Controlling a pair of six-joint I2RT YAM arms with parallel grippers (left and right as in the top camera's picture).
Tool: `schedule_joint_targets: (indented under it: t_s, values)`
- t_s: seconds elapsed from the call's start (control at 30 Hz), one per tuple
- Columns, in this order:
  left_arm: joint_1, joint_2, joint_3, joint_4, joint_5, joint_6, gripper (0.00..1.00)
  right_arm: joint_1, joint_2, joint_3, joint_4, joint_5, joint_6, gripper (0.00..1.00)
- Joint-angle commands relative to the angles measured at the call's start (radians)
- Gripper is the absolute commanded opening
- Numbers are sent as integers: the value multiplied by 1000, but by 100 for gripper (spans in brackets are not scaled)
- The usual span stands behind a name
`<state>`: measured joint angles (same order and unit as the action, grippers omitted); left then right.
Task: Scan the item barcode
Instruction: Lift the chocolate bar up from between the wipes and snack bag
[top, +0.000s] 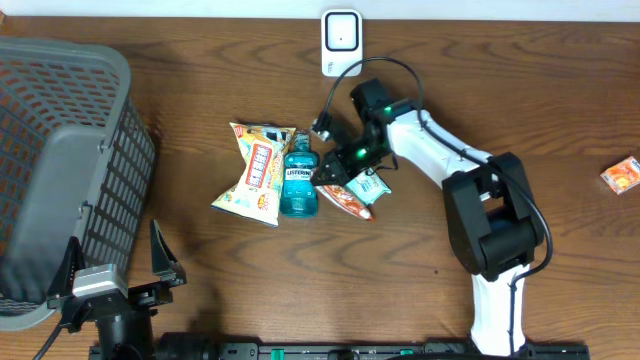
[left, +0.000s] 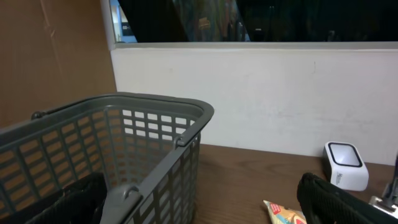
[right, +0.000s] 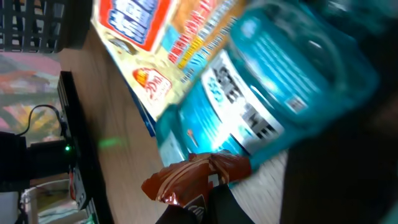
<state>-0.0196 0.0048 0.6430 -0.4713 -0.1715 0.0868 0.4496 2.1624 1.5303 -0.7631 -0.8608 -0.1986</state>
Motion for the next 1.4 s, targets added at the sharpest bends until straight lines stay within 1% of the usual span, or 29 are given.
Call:
schedule_joint_targets:
  t_s: [0.0, 0.07, 0.13, 0.3, 0.43, 0.5, 0.57, 0.63, 0.67, 0.73, 0.77, 0.8, 0.83, 0.87, 0.9, 1.0, 1.2, 1.3, 1.37]
  values:
    - [3, -1, 2, 1, -13, 14, 98, 41, -25, 8, 36, -27, 31, 1]
    - [3, -1, 2, 1, -13, 14, 98, 56, -25, 14, 58, -6, 53, 1]
    - [3, -1, 2, 1, -13, 14, 98, 72, -25, 26, 79, 99, 105, 2]
    - [3, -1, 2, 1, -13, 14, 98, 146, -25, 40, 165, 546, 207, 2]
    - [3, -1, 2, 1, -13, 14, 98, 238, -25, 40, 249, 880, 231, 1]
    - [3, -1, 2, 1, -13, 14, 98, 275, -25, 40, 274, 969, 231, 1]
    - [3, -1, 2, 1, -13, 14, 98, 311, -25, 40, 284, 1044, 231, 4]
    - [3, -1, 2, 1, -13, 14, 98, 338, -24, 39, 284, 1098, 231, 11]
    - [3, -1, 2, 1, -13, 14, 98, 348, -24, 37, 283, 1115, 231, 21]
    - [3, -1, 2, 1, -13, 14, 98, 362, -24, 36, 276, 1121, 231, 45]
    - [3, -1, 2, 1, -13, 14, 98, 365, -24, 36, 273, 1120, 231, 50]
    - [3, -1, 2, 1, -13, 14, 98, 369, -24, 37, 273, 1116, 232, 59]
    - [3, -1, 2, 1, -13, 14, 98, 372, -25, 37, 274, 1113, 232, 70]
    - [3, -1, 2, 1, -13, 14, 98, 376, -28, 39, 272, 1114, 240, 85]
    - [3, -1, 2, 1, -13, 14, 98, 382, -34, 41, 269, 1114, 253, 91]
    - [3, -1, 2, 1, -13, 14, 98, 392, -68, 42, 253, 1114, 287, 99]
    - [3, -1, 2, 1, -13, 14, 98, 396, -180, 42, 201, 1115, 356, 99]
    - [3, -1, 2, 1, -13, 14, 98, 391, -232, 42, 115, 1144, 402, 99]
    - [3, -1, 2, 1, -13, 14, 98, 385, -254, 42, 28, 1197, 444, 99]
